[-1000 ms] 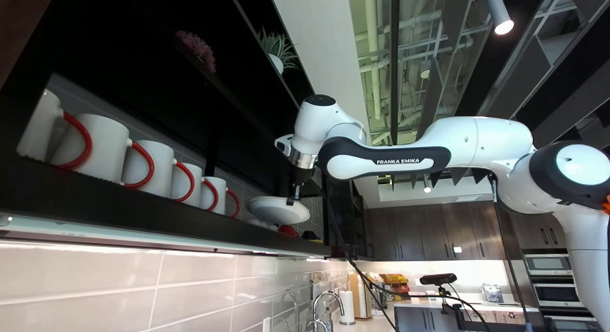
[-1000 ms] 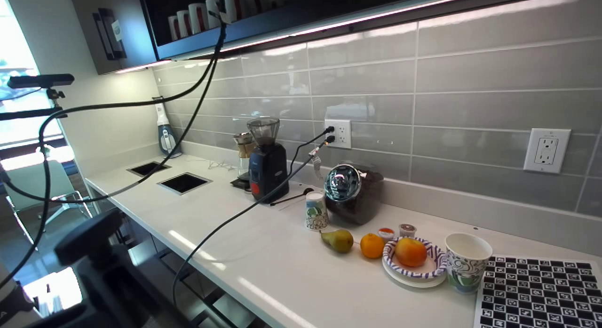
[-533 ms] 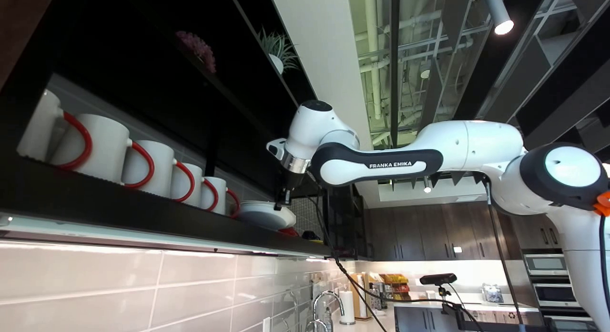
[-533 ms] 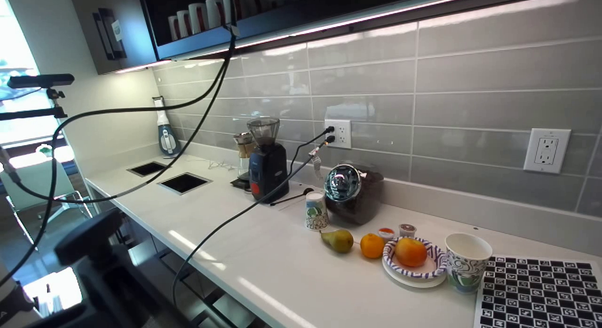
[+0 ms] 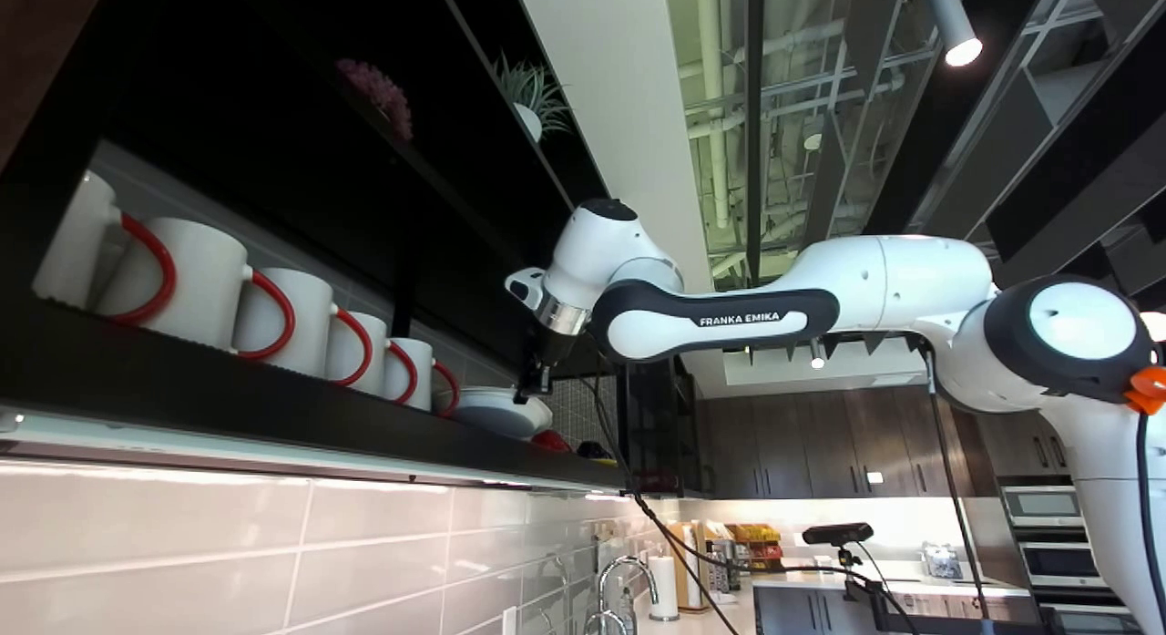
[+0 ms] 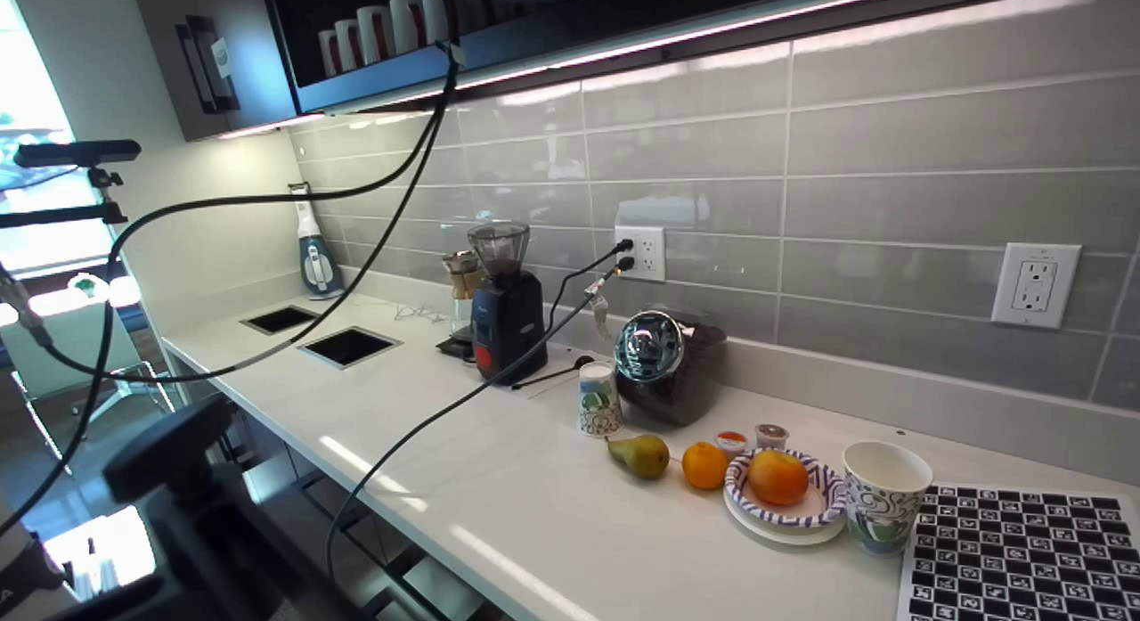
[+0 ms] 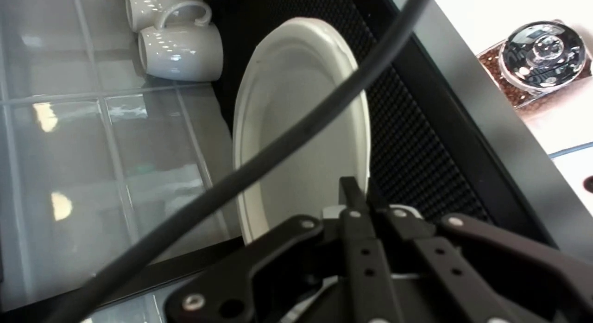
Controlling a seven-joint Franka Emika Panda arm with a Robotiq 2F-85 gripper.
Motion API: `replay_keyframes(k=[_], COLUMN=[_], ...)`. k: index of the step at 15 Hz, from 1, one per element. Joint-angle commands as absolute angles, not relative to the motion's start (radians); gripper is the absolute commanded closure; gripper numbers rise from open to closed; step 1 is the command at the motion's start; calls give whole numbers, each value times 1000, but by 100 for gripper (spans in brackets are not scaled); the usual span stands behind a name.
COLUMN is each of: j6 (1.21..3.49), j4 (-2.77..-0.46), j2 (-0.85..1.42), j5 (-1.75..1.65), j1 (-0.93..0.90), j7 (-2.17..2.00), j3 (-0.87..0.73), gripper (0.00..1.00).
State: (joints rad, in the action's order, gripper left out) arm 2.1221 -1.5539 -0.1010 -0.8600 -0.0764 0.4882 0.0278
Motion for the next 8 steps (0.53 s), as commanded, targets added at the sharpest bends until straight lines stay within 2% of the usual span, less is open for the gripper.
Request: replay_keyframes(k=[1, 5, 7, 8], j6=[2158, 2143, 2136, 2135], j4=[-1539, -1540, -1536, -1535], j2=[-88, -81, -74, -72], j5=[-836, -851, -870, -869], j1=[-60, -54, -51, -51], j7=[547, 527, 510, 507], j3=[24, 28, 31, 31], gripper=[99, 99, 70, 65])
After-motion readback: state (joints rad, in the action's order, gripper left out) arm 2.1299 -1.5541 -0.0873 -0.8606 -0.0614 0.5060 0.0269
